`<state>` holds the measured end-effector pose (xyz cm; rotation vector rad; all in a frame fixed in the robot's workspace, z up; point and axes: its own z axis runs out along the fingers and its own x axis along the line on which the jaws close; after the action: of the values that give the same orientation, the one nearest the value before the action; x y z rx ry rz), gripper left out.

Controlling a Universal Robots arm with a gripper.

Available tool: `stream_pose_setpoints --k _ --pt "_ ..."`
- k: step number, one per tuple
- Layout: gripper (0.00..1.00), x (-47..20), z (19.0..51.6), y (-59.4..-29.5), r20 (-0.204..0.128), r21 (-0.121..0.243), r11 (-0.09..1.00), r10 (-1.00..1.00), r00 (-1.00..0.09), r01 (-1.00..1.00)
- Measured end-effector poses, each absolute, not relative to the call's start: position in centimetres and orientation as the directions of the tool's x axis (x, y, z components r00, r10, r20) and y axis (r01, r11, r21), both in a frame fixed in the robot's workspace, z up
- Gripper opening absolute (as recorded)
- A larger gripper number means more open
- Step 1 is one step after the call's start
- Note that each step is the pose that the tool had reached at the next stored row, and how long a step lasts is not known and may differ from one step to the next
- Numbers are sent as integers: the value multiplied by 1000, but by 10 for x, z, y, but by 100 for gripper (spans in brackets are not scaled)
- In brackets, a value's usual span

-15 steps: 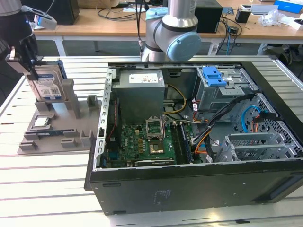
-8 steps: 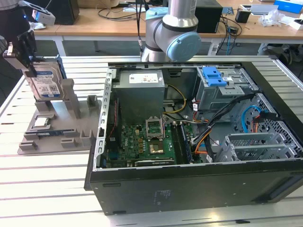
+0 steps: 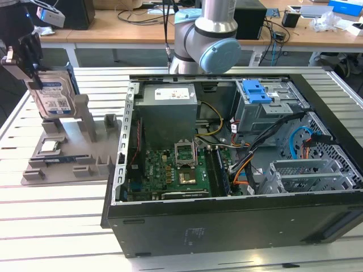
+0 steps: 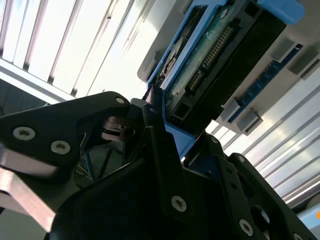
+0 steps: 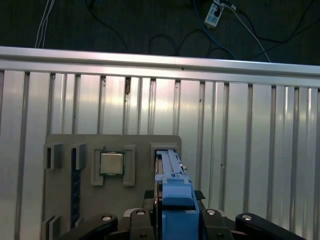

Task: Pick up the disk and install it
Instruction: 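Pick up the disk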

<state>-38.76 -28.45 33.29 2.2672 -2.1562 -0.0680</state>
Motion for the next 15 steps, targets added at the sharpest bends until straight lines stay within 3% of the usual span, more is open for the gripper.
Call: stream_pose_setpoints --k 15 --pt "37 -388 347 -285 -23 39 -51 -998 50 -998"
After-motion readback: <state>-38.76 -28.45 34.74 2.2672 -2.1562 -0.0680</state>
